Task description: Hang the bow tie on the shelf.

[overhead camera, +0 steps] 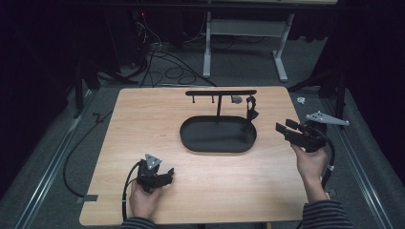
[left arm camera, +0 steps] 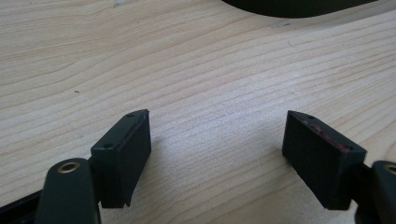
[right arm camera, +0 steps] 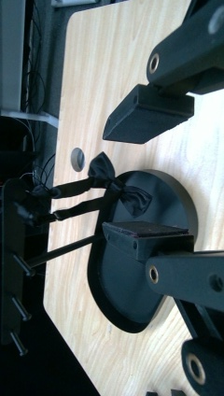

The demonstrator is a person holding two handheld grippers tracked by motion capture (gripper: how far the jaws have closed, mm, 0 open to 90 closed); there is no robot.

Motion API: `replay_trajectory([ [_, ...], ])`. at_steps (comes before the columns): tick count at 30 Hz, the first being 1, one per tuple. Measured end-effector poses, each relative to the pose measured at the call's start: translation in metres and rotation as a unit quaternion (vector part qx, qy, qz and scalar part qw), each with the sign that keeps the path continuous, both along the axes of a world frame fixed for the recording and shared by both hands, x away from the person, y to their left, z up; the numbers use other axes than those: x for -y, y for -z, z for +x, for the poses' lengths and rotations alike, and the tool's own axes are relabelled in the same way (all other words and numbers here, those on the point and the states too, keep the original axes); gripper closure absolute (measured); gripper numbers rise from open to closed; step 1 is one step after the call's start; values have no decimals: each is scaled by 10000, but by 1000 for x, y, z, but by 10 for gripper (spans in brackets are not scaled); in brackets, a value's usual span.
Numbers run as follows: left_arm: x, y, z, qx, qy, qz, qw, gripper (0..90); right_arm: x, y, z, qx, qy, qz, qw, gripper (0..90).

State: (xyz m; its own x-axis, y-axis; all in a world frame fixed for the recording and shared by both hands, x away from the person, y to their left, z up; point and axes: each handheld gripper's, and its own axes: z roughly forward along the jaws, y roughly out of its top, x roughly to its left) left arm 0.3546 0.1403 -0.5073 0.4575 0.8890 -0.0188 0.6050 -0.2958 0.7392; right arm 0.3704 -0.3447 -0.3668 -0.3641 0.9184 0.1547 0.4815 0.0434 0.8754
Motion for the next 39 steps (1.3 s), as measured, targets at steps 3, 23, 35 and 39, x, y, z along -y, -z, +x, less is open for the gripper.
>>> replay_trajectory([
  [3,0,0,0,0,1,1,10000,241,2,3,-3,-6,8,28,10000,506],
  [23,0,0,0,1,-1,1,10000,241,1,10,-24,91,-52,74,9999,506],
  [35,0,0,0,1,-1,1,10000,241,-2,14,-36,130,-142,164,9997,506],
  [39,0,0,0,1,-2,1,10000,241,-3,15,-39,127,-179,185,9996,506],
])
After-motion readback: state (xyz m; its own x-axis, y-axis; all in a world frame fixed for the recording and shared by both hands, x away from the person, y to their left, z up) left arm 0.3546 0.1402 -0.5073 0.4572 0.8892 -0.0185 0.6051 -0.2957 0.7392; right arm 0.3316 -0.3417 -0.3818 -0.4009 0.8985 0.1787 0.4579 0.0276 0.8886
